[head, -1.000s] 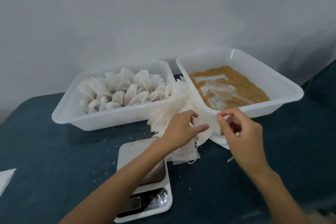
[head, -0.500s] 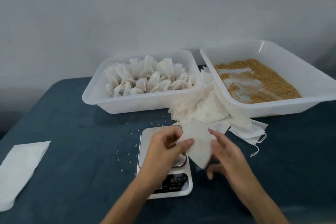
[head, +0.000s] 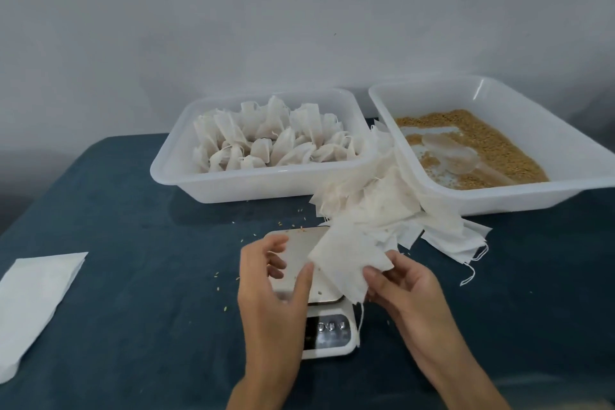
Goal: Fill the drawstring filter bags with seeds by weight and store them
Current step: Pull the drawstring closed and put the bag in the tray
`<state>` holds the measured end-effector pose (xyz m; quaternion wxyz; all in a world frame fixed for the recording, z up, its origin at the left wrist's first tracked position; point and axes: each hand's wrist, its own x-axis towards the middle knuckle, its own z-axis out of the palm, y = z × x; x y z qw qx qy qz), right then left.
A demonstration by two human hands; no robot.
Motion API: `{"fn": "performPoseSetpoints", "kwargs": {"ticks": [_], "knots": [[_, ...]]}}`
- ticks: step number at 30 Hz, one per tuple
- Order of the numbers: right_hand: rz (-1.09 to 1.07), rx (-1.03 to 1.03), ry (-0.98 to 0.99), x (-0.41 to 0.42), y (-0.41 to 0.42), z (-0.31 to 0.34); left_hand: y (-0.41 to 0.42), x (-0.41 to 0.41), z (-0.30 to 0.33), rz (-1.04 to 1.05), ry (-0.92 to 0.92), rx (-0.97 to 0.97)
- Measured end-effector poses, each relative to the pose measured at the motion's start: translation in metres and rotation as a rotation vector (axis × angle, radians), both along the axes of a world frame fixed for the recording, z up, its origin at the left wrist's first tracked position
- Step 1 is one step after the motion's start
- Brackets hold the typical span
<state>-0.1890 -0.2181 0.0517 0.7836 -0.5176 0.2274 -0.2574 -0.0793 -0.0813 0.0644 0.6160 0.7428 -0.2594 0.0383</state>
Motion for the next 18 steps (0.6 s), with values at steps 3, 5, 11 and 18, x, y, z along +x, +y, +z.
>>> {"fn": "performPoseSetpoints", "kwargs": {"ticks": [3,5,11,18], "knots": [[-0.104,-0.105,0.034,0.0,0.006,0.01,-0.002,-0.015,0.005,-0.168,-0.283,0.023],[-0.115,-0.143,0.014,-0.001,0.011,0.019,-0.004,-0.025,0.007,-0.319,-0.27,0.042],[-0.047,-0.261,-0.015,-0.017,0.016,0.029,-0.004,-0.035,0.0,-0.309,-0.256,0.063],[-0.216,-0.995,0.189,-0.026,0.02,0.019,-0.001,-0.043,-0.006,-0.145,-0.209,-0.012]]}}
